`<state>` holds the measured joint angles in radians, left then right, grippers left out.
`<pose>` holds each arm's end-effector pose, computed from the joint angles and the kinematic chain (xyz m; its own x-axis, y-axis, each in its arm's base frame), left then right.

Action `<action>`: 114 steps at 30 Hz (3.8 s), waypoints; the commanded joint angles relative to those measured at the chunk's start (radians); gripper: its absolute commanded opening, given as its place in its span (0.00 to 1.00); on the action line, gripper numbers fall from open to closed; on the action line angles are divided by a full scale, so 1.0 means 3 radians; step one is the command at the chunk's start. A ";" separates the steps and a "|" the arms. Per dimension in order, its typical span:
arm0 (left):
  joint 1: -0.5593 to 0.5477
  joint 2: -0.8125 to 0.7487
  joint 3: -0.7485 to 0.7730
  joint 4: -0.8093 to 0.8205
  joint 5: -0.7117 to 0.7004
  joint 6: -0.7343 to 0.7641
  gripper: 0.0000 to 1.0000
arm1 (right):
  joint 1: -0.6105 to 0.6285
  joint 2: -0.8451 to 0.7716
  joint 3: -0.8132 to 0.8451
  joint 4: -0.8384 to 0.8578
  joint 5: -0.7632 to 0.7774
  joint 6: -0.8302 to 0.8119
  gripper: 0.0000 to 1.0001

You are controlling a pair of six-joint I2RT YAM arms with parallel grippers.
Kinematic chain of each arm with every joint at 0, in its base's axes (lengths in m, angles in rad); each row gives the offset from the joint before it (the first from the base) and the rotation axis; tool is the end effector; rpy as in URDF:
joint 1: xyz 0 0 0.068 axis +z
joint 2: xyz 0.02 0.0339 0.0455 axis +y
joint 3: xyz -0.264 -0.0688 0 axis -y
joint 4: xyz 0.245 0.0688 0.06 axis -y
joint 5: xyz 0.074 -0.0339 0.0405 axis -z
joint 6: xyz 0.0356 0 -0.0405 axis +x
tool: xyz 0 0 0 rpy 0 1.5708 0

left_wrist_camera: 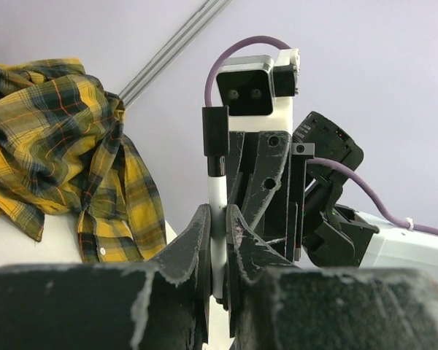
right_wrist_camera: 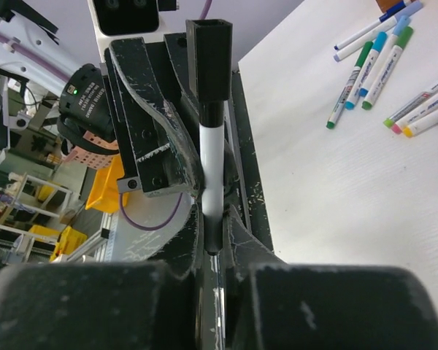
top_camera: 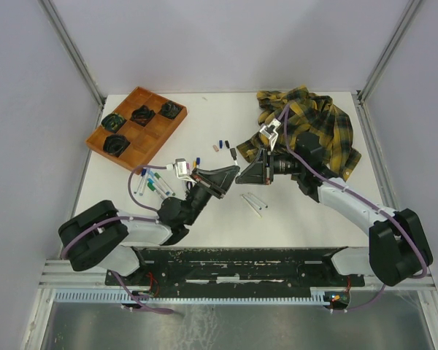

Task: Open the pen caps
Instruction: Pick up the pen from the center of the board, then open the pen cap from the pen, then place the pen cap at the center of the board.

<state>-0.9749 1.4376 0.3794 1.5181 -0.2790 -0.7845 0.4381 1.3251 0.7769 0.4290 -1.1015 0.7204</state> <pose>0.1509 -0.2050 0.2391 -0.2879 -0.7855 -0.5479 0.6411 0.2669 -0.7196 0.2452 0.1499 0.2824 -0.7365 -0.0156 -0.6762 -0.6758 0.0587 0.7347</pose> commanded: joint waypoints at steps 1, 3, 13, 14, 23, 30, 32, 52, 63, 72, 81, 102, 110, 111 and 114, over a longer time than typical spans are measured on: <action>-0.0021 0.0002 0.0074 0.0206 -0.0003 -0.0020 0.03 | 0.0016 0.0000 0.0127 -0.0134 0.0050 -0.0155 0.00; -0.0019 -0.0024 0.0049 0.0173 -0.0028 -0.0053 0.08 | 0.0017 -0.0008 0.0164 -0.0265 0.0051 -0.0243 0.00; 0.0008 -0.0873 0.0009 -0.1295 -0.0133 0.0109 0.74 | 0.0016 -0.0040 0.0530 -0.1422 -0.0017 -0.1122 0.00; 0.0015 -0.0995 0.0053 -0.1531 -0.0114 0.0177 0.76 | 0.0017 -0.0045 0.0576 -0.1543 -0.0035 -0.1236 0.00; 0.0157 -0.1478 0.0522 -0.3060 0.0210 0.0520 0.84 | 0.0016 -0.0039 0.0890 -0.2567 -0.0243 -0.2163 0.00; 0.0616 -0.1406 0.0604 -0.3055 0.1098 0.0178 0.84 | 0.0017 -0.0020 0.0989 -0.2886 -0.0231 -0.2491 0.00; 0.0729 -0.1386 0.0588 -0.2936 0.1305 0.0056 0.84 | 0.0017 -0.0018 0.1003 -0.2928 -0.0210 -0.2528 0.00; 0.0979 -0.0956 0.0844 -0.2690 0.1743 -0.0306 0.66 | 0.0017 0.0009 0.1036 -0.3056 -0.0202 -0.2638 0.00; 0.0979 -0.0613 0.0842 -0.2156 0.2134 -0.0605 0.31 | 0.0017 0.0045 0.1042 -0.3056 -0.0168 -0.2616 0.00; 0.0979 -0.0577 0.0816 -0.2089 0.2207 -0.0558 0.03 | 0.0015 0.0073 0.1040 -0.3003 -0.0145 -0.2528 0.10; 0.0974 -0.0538 0.0663 -0.1765 0.2116 -0.0576 0.03 | 0.0017 0.0086 0.0812 -0.2218 -0.0219 -0.1704 0.37; 0.1911 -0.0381 0.1255 -0.1378 0.1812 -0.0690 0.03 | 0.0020 0.0378 0.0944 -0.2663 -0.0087 -0.2003 0.00; 0.2191 -0.0017 0.1866 -0.1619 0.1908 -0.0744 0.03 | 0.0022 0.0519 0.1186 -0.3228 0.0419 -0.2418 0.00; 0.2191 -0.0018 0.1804 -0.1706 0.1901 -0.0719 0.03 | 0.0022 0.0513 0.1230 -0.3331 0.0591 -0.2504 0.00; 0.2191 -0.0019 0.1564 -0.1972 0.1795 -0.0623 0.03 | 0.0023 0.0500 0.1356 -0.3585 0.1214 -0.2767 0.00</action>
<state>-0.3191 1.4158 0.9085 1.0183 0.2878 -0.9768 0.4446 1.4891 1.0985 -0.5369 -0.9630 0.0189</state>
